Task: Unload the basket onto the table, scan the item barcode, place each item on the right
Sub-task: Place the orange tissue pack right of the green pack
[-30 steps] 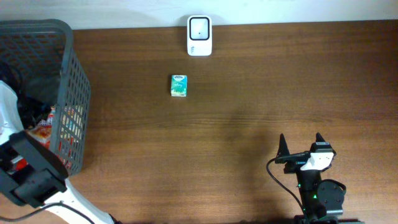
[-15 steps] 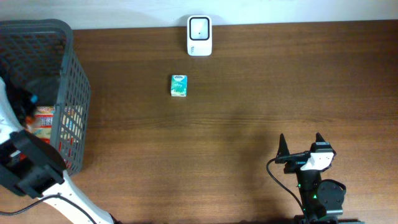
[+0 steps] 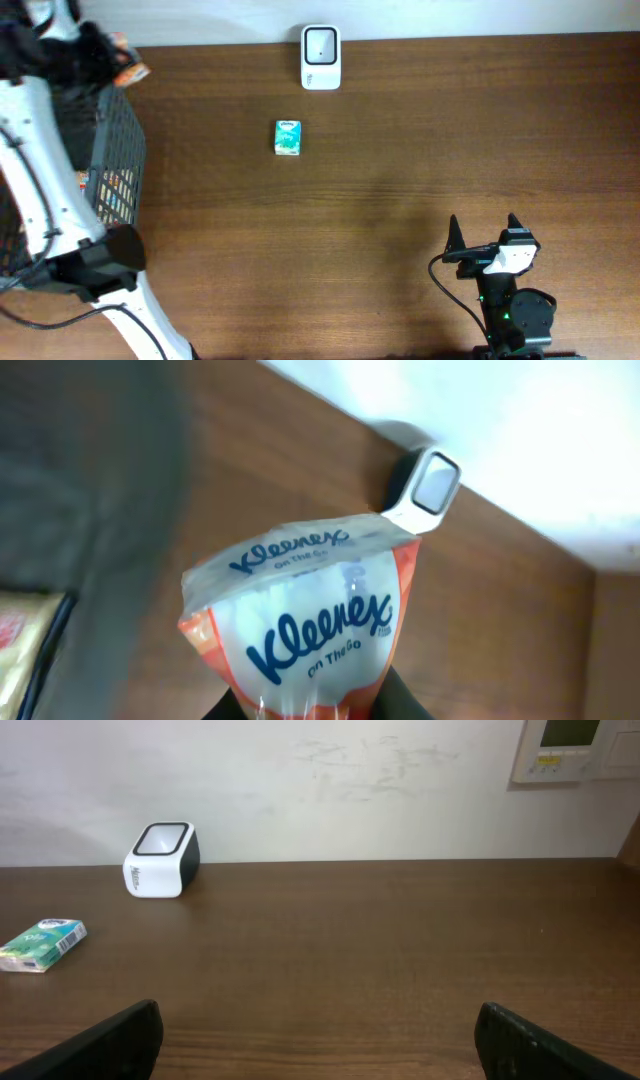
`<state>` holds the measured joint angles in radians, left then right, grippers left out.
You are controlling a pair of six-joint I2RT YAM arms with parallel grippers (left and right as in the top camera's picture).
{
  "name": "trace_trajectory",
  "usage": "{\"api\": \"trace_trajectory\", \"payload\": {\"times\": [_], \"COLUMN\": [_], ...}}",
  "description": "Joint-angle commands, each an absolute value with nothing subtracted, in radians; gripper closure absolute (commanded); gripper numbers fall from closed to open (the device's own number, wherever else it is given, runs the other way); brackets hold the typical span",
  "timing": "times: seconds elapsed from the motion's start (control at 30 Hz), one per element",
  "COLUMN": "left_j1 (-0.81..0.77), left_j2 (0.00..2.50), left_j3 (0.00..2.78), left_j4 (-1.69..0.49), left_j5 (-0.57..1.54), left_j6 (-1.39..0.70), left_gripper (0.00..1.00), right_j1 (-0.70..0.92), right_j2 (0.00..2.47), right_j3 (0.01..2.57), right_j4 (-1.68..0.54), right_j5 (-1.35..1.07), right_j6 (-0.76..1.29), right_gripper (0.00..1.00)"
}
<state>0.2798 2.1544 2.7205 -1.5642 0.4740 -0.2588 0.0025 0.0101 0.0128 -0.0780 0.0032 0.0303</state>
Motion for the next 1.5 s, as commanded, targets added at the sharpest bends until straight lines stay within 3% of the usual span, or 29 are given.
{"api": "trace_trajectory", "payload": {"times": [0.0,0.17,0.4,0.57,0.73,0.8,0.83,0.97,1.1,1.13,1.17,1.2,1.47], "left_j1": [0.168,-0.067,-0.363,-0.467,-0.5,-0.499,-0.499,-0.485,-0.439,-0.42,-0.404,-0.381,-0.156], "left_j2": [2.106,2.137,2.259,2.412,2.541,2.555,2.555,2.55,2.535,2.526,2.518,2.506,2.31], "left_j3": [2.735,2.686,2.425,2.352,2.351,2.351,2.351,2.49,2.806,2.901,2.97,3.06,3.137], "left_j4": [-1.539,-1.547,-1.261,-1.163,-1.137,-1.137,-1.134,-1.224,-1.401,-1.455,-1.494,-1.541,-1.688], "left_j5": [0.421,0.313,0.239,0.141,0.081,0.081,0.081,0.081,0.081,0.081,0.081,0.081,0.07], "left_j6": [-0.179,-0.159,-0.171,-0.248,-0.333,-0.332,-0.332,-0.321,-0.321,-0.321,-0.321,-0.32,-0.218], "left_gripper": [1.0,1.0,0.99,1.0,0.83,0.49,0.39,0.36,0.34,0.27,0.07,0.04,0.01], "right_j1": [0.0,-0.001,-0.001,0.0,0.0,0.0,0.0,0.0,0.0,0.0,0.0,0.0,0.0], "right_j2": [0.004,0.003,0.003,0.003,0.003,0.003,0.003,0.003,0.003,0.003,0.003,0.004,0.003], "right_j3": [0.006,0.006,0.006,0.006,0.006,0.006,0.006,0.006,0.006,0.006,0.006,0.006,0.006], "right_j4": [-0.082,-0.082,-0.082,-0.082,-0.082,-0.082,-0.082,-0.082,-0.082,-0.082,-0.082,-0.082,-0.082], "right_j5": [0.009,0.009,0.009,0.009,0.009,0.009,0.009,0.009,0.009,0.009,0.009,0.009,0.009], "right_j6": [0.042,0.042,0.042,0.042,0.042,0.042,0.042,0.042,0.042,0.042,0.042,0.042,0.042], "right_gripper": [0.01,0.02,0.01,0.02,0.02,0.01,0.01,0.02,0.01,0.01,0.02,0.02,0.01]}}
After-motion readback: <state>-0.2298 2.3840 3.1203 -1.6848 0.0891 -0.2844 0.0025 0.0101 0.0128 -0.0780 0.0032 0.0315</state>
